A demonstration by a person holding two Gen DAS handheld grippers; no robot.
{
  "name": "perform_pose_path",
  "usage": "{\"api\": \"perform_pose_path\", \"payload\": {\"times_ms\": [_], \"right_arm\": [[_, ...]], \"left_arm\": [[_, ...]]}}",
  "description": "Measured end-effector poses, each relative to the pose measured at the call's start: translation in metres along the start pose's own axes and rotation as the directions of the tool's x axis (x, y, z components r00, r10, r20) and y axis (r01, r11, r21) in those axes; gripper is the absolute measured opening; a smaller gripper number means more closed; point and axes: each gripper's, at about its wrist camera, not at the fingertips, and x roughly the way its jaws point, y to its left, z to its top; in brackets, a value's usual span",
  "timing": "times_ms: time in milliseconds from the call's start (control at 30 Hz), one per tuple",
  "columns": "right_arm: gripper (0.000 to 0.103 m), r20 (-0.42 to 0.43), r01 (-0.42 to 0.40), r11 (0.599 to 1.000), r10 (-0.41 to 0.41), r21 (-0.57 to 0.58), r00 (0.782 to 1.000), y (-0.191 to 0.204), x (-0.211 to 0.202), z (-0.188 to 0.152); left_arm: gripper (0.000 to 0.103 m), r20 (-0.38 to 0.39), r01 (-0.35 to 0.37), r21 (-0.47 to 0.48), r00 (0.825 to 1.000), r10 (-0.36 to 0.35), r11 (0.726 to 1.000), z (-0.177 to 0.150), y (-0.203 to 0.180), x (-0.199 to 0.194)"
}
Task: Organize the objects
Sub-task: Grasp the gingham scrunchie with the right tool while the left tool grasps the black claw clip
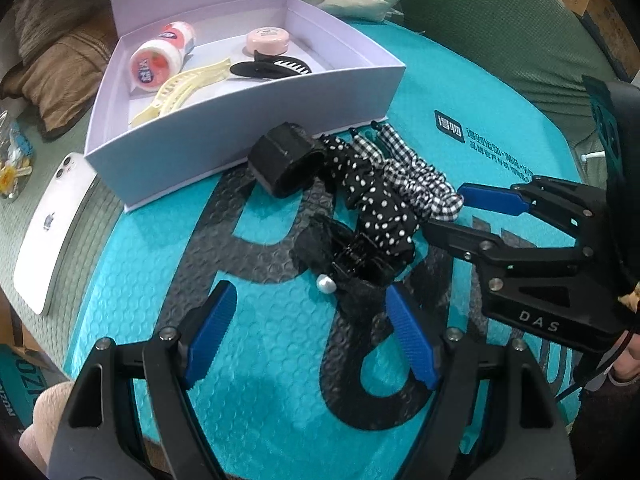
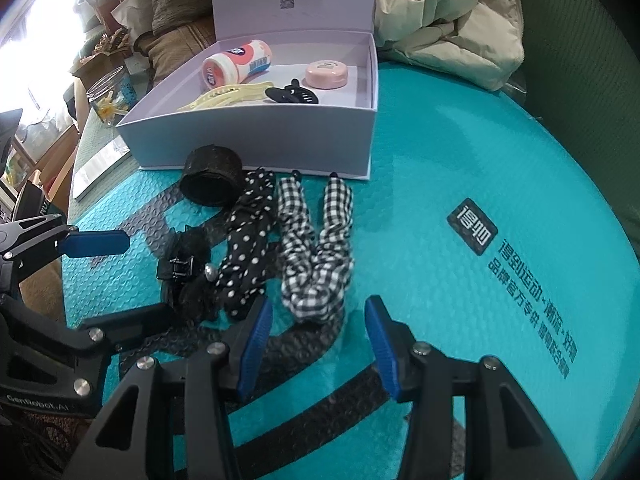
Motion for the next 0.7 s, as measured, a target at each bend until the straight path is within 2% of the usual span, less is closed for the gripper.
{"api": "perform_pose_path", "payload": {"times_ms": [400, 533, 633, 700], "right_arm": [[0.049, -0.005, -0.018, 1.0, 0.018, -0.005, 1.0, -0.004, 0.018, 0.016], [0.042, -0.004, -0.033, 0.999, 0.033, -0.005, 0.999, -0.004, 0.022, 0.018], [0.037, 0.002, -0.038, 0.999, 0.038, -0.013, 0.999, -0.002, 0.022, 0.018], [0.035, 0.003, -0.04, 0.999, 0.04, -0.016, 0.999, -0.001, 0.022, 0.018]], "left_arm": [[0.076, 0.015, -0.008, 0.0, 1.0, 0.008, 1.0, 0.017, 0.006, 0.013], [0.075, 0.029, 0.003, -0.002, 1.0, -0.003, 1.0, 0.021, 0.009, 0.014], [0.064, 0.024, 0.027, -0.001, 0.999, -0.027, 1.0, 0.023, 0.01, 0.015], [0.052, 0.027, 0.013, 0.015, 1.0, -0.014, 1.0, 0.023, 0.008, 0.016]]}}
